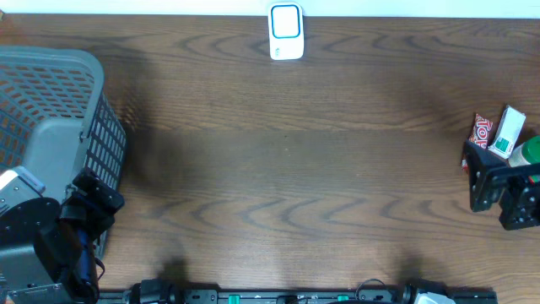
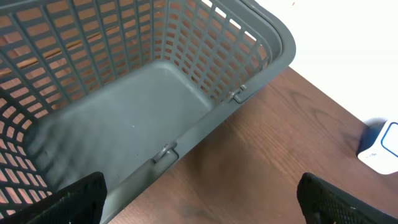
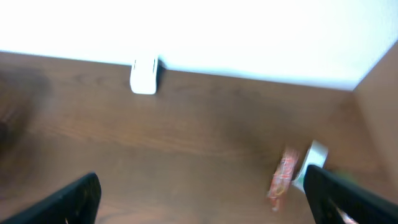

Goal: Scan the item barcode

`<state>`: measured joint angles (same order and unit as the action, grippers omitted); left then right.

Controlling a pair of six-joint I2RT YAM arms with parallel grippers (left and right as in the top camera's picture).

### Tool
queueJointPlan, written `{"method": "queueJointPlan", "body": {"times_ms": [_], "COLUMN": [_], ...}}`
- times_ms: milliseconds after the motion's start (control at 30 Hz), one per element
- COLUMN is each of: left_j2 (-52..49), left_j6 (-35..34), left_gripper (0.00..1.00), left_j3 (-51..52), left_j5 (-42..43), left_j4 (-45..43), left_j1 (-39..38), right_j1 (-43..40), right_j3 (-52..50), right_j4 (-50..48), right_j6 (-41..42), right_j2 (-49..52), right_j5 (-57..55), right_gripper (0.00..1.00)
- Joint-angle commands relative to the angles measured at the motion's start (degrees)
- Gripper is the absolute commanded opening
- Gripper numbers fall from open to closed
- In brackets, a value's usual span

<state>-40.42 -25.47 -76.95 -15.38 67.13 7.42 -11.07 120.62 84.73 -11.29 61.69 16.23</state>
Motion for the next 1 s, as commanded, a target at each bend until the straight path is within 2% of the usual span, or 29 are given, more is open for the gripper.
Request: {"method": "queueJointPlan", "body": {"times_ms": [0,100,200,333,567,700,800,967], "left_j2": [0.09,0.09,0.09,0.09,0.09,0.09,0.09,0.09], "left_j6": [0.28,0.28,0.28,0.28,0.28,0.28,0.28,0.28], "left_gripper": [0.98,0.98,0.98,0.98,0.98,0.98,0.98,0.98], "left_j3": [-0.13,-0.13,-0.13,-0.13,-0.13,-0.13,-0.13,-0.13], "left_j5": [-0.76,-0.76,-0.76,-0.79,-0.79,-0.79,-0.79,-0.79], "left_j4": [0.13,0.13,0.13,0.13,0.13,0.13,0.13,0.13], "left_j1": [0.28,0.28,0.28,0.28,0.28,0.28,0.28,0.28], "right_j1": [0.02,0.02,0.04,0.04,1.90,3.76,4.83,6.36], "right_j3": [-7.63,-19.50,-35.78,-53.66,-81.79,-93.04,-100.32,-109.18], "right_j4": [-8.00,-19.98,-33.09,-45.99,-70.34,-80.56,-87.32,-93.42], "right_j6": [-5.07,-5.05,-5.05,-5.03,-5.01,-2.56,2.60,7.41], "right_j2": [-5.35,-12.33,-21.29,-30.80,-44.52,-50.42,-54.14,-60.33], "right_j5": [1.49,2.86,7.80,13.84,15.58,14.27,10.12,8.07], "right_gripper": [0.99,0.99,0.99,0.99,0.99,0.99,0.99,0.99]}}
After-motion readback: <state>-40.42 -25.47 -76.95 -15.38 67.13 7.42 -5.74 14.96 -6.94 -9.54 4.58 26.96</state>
